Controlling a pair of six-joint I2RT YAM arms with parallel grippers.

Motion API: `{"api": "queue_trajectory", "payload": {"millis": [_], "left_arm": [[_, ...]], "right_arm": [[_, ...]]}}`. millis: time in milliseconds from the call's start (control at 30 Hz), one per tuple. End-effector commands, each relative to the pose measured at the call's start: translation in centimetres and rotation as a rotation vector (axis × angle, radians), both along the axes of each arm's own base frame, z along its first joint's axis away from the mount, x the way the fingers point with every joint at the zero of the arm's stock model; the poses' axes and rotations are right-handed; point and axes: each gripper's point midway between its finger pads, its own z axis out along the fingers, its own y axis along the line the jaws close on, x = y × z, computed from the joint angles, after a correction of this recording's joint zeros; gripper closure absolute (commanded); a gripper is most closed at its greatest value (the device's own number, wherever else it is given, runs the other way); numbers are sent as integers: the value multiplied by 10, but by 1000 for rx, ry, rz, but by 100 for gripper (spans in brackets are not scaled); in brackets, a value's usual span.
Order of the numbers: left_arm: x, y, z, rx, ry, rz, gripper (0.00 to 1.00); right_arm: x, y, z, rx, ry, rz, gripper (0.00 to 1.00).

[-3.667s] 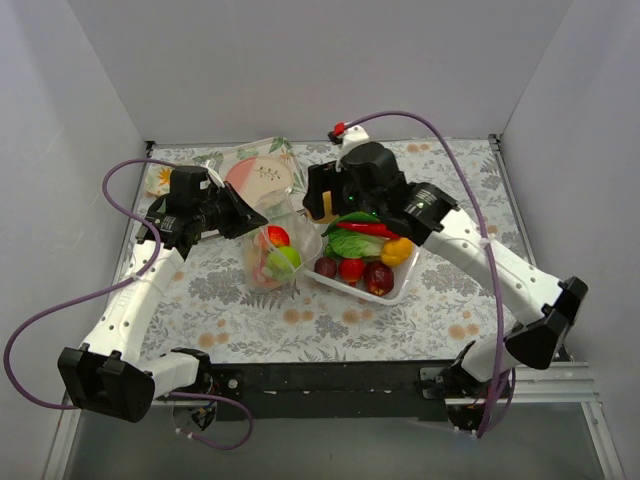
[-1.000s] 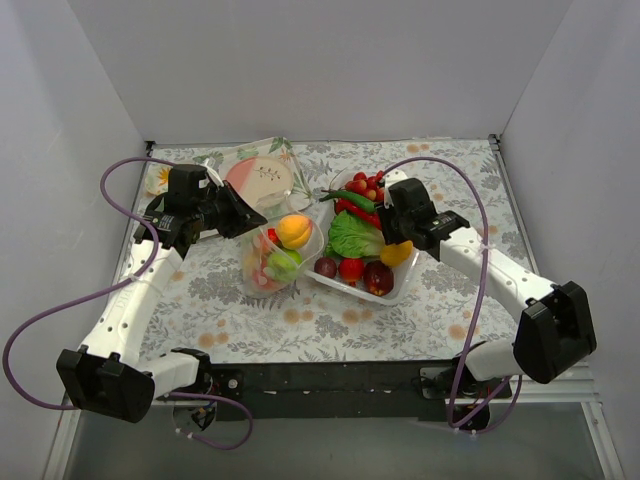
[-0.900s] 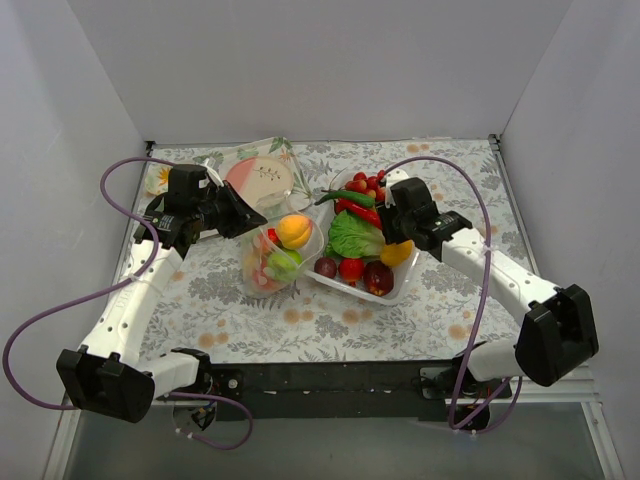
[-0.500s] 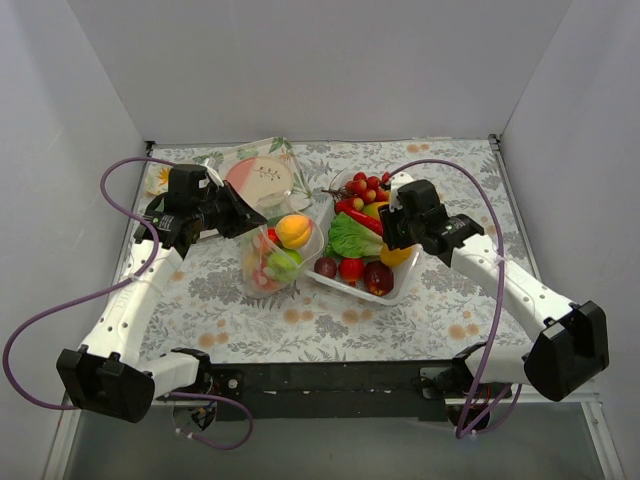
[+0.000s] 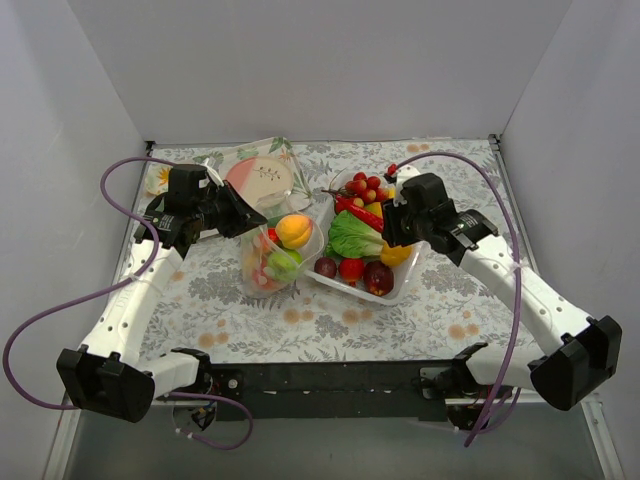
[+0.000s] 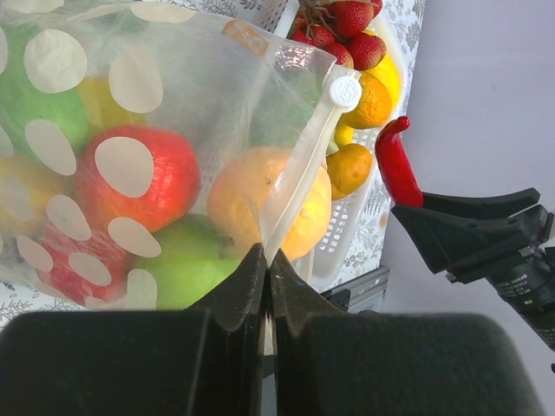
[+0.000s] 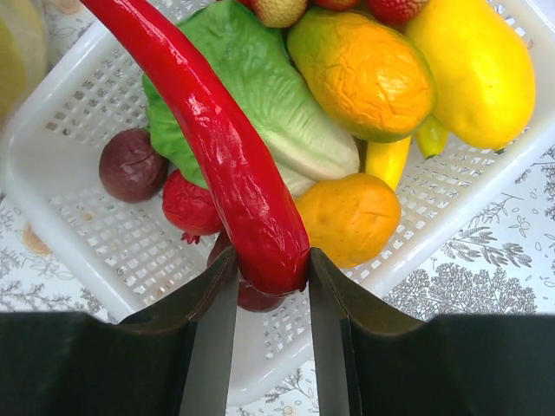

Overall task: Place the food in the zip-top bag and seal the zipper
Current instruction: Pick up the fake vegetable from the bin, then place the fake vegetable in the zipper food storage bag.

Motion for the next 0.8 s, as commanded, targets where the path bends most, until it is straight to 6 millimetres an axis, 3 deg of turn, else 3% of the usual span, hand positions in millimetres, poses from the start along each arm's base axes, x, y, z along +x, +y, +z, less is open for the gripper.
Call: {"api": "queue_trajectory", "payload": {"millis": [0, 100, 133, 233, 267, 333, 367, 400, 467, 533, 667, 767], "left_arm": [[0, -2, 15, -24, -56, -12, 100], [0, -2, 15, -25, -55, -13, 100], [0, -2, 14, -25, -56, -13, 100], [0, -2, 16, -28, -60, -11, 100], [-1, -2, 16, -29, -61, -12, 100], [-1, -3, 18, -33, -66, -12, 100], [-1, -3, 18, -34, -65, -12, 100], [-1, -3, 18, -36, -62, -12, 100], [-2, -2, 21, -34, -68, -10, 100], [-2, -2, 22, -34, -71, -9, 100], [-2, -2, 25, -37, -78, -12, 100], [-3, -3, 24, -39, -74, -14, 100]], "right_arm": [[-6, 19, 44, 22, -47, 12, 77], [-22, 38, 59, -15, -63, 44, 77], [-23, 45, 77, -1, -92, 46, 76], [-33, 60, 78, -93, -92, 55, 77], [-37, 75, 80, -118, -100, 82, 77], [-35, 75, 79, -204, -121, 51, 78], [-35, 90, 81, -228, -135, 68, 79], [-35, 86, 80, -291, -147, 50, 79], [-32, 104, 84, -324, -161, 46, 79], [-32, 107, 82, -363, -148, 47, 79], [-33, 133, 80, -353, -137, 90, 79], [-37, 150, 87, -304, -136, 134, 73]]}}
